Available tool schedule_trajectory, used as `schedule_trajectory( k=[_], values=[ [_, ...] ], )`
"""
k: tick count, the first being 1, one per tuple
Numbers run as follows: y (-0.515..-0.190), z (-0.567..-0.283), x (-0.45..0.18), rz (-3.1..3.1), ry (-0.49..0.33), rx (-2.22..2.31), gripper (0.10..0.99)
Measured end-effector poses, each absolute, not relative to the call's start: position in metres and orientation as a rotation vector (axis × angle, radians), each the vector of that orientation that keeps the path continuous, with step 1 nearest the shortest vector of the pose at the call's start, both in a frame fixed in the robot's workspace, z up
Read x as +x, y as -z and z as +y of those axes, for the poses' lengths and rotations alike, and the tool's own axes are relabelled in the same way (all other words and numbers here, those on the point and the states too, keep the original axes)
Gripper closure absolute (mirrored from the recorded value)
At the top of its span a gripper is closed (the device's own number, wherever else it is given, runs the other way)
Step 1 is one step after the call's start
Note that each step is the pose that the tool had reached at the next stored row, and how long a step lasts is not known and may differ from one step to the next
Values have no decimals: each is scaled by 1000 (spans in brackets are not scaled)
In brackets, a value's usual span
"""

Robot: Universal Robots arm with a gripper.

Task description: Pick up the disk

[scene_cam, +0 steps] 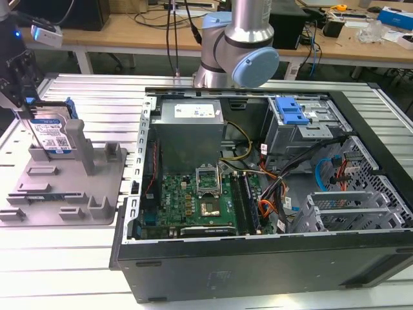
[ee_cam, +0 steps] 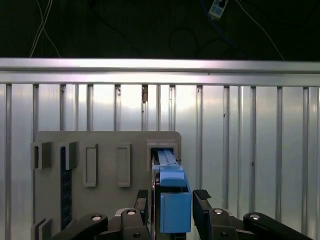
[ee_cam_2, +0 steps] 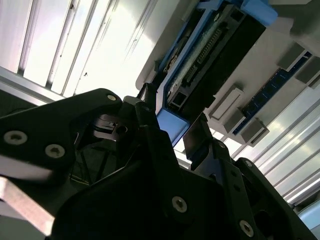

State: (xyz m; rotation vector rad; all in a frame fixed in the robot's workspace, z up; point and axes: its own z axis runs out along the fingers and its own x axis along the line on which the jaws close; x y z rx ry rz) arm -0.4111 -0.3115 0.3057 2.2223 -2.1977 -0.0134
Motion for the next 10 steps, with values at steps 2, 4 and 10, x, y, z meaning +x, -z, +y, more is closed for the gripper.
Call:
schedule_trajectory(
  k=[2, 4, 10],
  values=[
    [-304, -312, -411, -2198, 13, 2222, 604],
    [-303, -312, -411, -2198, 13, 2222, 604],
    [-300, -311, -411, -2198, 13, 2222, 604]
  ],
)
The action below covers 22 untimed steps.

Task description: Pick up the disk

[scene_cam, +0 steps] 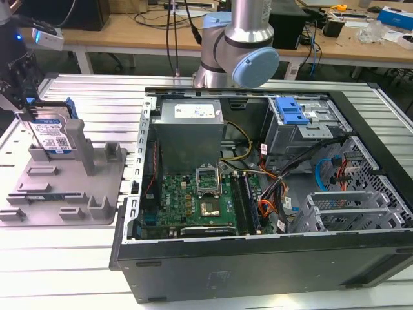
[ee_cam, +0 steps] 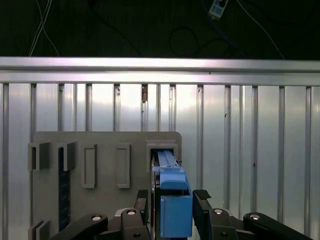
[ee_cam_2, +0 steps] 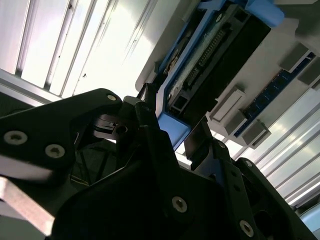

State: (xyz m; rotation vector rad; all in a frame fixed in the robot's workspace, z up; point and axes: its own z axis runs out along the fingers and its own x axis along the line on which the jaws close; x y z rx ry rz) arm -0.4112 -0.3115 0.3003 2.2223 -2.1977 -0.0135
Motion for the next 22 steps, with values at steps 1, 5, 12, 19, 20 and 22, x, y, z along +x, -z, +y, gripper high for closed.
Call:
schedule_trajectory(
  k=[1, 5, 12, 19, 20, 22],
  values=[
    [-300, -311, -411, -2198, 13, 2222, 604],
    [-298, -311, -411, -2198, 13, 2222, 604],
    [-295, -311, -411, -2200, 13, 2220, 604],
    [-294, -311, -412, -2203, 14, 2218, 604],
    [-294, -310, -412, -2202, 14, 2218, 604],
    [-294, -310, -412, -2203, 13, 2217, 604]
  ],
)
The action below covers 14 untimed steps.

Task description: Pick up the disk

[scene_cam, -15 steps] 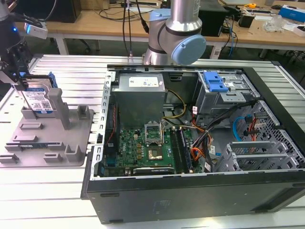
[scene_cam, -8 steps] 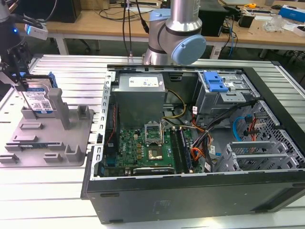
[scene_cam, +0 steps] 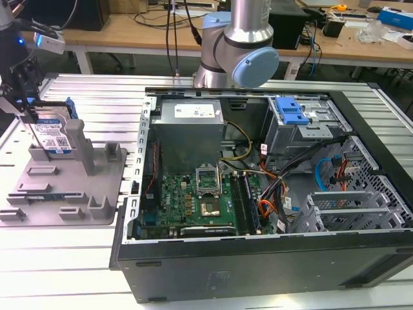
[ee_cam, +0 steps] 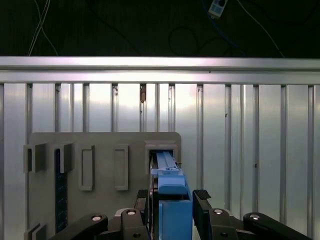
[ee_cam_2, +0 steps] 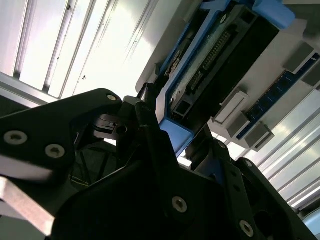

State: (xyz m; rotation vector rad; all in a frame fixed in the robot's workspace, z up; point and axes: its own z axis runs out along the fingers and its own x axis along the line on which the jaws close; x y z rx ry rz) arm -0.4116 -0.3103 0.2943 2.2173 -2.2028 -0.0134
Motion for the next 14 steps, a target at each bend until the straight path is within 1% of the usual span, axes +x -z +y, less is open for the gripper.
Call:
schedule_trajectory(
  k=[4, 5, 6, 14],
  values=[
    [-294, -310, -412, -2204, 13, 2216, 604],
    [-294, -310, -412, -2204, 13, 2216, 616],
    [-294, -310, -412, -2204, 14, 2216, 690],
    [-294, -310, -412, -2204, 13, 2216, 690]
  ],
)
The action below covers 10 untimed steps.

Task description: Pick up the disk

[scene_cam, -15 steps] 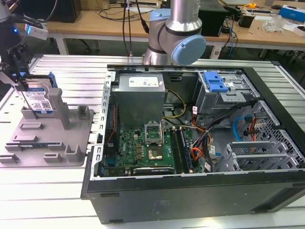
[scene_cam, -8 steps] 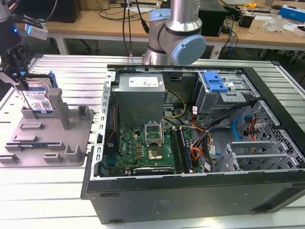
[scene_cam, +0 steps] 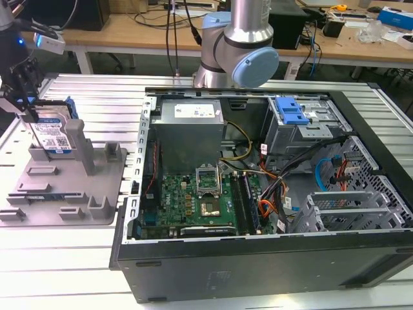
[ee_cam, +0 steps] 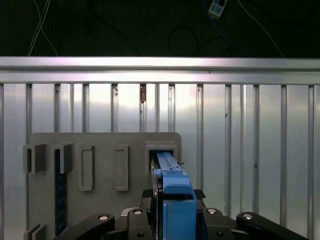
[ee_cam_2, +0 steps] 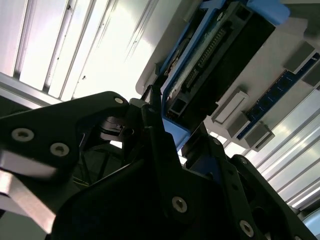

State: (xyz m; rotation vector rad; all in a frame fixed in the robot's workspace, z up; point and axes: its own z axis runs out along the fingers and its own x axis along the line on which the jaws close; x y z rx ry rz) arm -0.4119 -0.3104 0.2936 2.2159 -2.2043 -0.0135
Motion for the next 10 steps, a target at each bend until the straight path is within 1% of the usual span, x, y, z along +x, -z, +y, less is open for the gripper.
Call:
schedule_trajectory(
  k=[4, 5, 10],
  values=[
    [-293, -311, -412, -2204, 13, 2216, 690],
    [-293, -311, -412, -2204, 14, 2216, 706],
    [-293, -312, -412, -2204, 14, 2216, 718]
  ],
)
